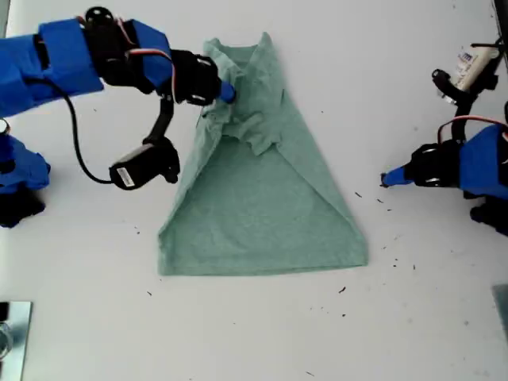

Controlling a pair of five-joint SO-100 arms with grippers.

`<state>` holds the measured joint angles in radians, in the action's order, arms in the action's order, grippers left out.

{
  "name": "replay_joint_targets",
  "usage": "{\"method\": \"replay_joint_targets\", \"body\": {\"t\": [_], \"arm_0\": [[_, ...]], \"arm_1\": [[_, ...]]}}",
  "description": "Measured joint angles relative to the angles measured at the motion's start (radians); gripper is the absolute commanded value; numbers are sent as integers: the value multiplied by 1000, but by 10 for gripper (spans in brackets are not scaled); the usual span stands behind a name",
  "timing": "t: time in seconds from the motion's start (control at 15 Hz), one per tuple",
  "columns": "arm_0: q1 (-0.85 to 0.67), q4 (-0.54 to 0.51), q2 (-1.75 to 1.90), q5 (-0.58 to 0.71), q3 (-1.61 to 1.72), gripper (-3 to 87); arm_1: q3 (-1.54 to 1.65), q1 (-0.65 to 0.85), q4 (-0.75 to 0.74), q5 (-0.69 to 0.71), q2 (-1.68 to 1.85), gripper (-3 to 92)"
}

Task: Fold t shirt

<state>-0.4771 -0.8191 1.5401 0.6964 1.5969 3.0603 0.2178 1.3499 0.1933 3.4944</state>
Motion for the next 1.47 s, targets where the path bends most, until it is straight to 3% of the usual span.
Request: {"method": "replay_joint_targets", "body": {"t": [0.13, 0.2, 0.33, 0.53, 0.6, 0.73, 0.93, 1.07, 1.27, 1.47], "arm_0": [[55, -2, -192, 95, -129, 39], [74, -28, -298, 117, -221, 188], [75, -202, -517, 121, -499, 277], [74, -408, -419, 97, -561, 207], [74, -446, -290, 60, -541, 145], [40, -417, 72, 8, -261, 37], [-41, -149, 736, -97, 534, -2], [31, -31, 1094, -256, 1034, -2], [144, -80, 1601, -451, 1508, -2], [189, -158, 1911, -491, 1615, -2]], "arm_1": [[0, 0, 0, -6, 0, 23], [0, 0, 0, -6, 0, 23], [0, 0, 0, -6, 0, 23], [0, 0, 0, -6, 0, 23], [0, 0, 0, -6, 0, 23], [0, 0, 0, -6, 0, 28], [0, 0, 0, -6, 0, 32], [0, 0, 0, -6, 0, 25], [0, -2, -28, 23, 0, 24], [-77, -48, -51, 64, -49, 25]]}}
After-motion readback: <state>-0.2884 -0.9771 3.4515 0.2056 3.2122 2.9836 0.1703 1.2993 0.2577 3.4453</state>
